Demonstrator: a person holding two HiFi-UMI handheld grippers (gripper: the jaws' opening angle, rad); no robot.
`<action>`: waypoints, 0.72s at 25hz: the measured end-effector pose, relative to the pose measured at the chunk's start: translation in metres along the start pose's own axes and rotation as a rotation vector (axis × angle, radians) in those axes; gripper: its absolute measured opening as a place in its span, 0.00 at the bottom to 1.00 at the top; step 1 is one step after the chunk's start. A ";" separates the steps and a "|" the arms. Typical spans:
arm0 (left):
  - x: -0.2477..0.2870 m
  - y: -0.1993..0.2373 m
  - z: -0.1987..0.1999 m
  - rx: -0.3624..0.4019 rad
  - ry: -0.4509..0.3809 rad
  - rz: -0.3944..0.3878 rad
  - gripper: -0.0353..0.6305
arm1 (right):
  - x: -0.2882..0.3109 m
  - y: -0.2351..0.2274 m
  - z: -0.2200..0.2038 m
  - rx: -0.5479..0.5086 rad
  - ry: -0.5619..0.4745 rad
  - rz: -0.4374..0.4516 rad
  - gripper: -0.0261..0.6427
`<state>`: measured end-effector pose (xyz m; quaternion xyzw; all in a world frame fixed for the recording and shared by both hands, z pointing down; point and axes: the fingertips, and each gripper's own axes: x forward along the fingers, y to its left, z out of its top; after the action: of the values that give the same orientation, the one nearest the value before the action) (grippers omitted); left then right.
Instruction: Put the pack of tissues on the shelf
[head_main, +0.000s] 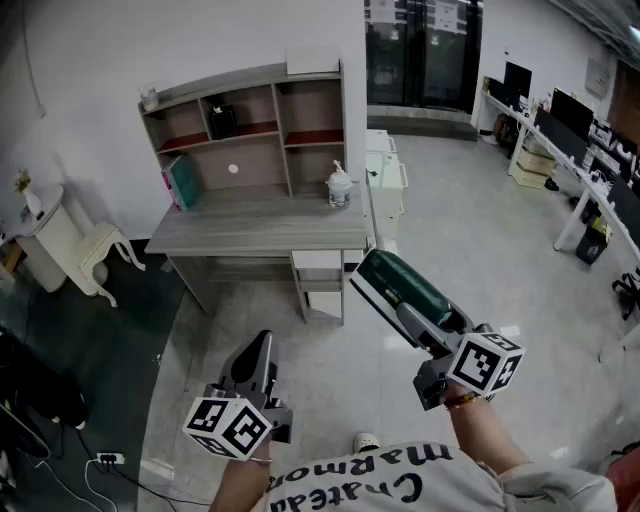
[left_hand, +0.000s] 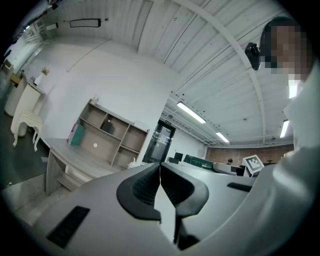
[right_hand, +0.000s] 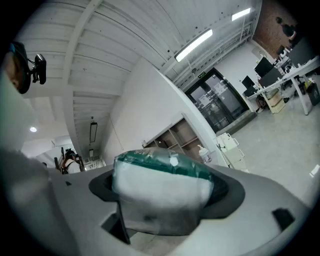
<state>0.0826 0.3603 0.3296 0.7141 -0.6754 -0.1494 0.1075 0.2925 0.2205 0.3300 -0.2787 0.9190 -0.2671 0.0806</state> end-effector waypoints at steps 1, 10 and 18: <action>0.000 -0.002 0.001 0.001 0.001 -0.004 0.08 | -0.001 0.001 0.000 -0.002 -0.001 0.001 0.69; -0.001 -0.004 -0.007 -0.008 0.007 0.001 0.08 | -0.002 -0.013 0.000 0.033 -0.002 -0.005 0.69; 0.032 0.002 -0.010 -0.004 0.001 0.006 0.08 | 0.025 -0.041 0.016 0.053 -0.018 0.014 0.70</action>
<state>0.0859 0.3281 0.3370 0.7120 -0.6771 -0.1500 0.1099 0.2953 0.1710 0.3384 -0.2724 0.9128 -0.2882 0.0979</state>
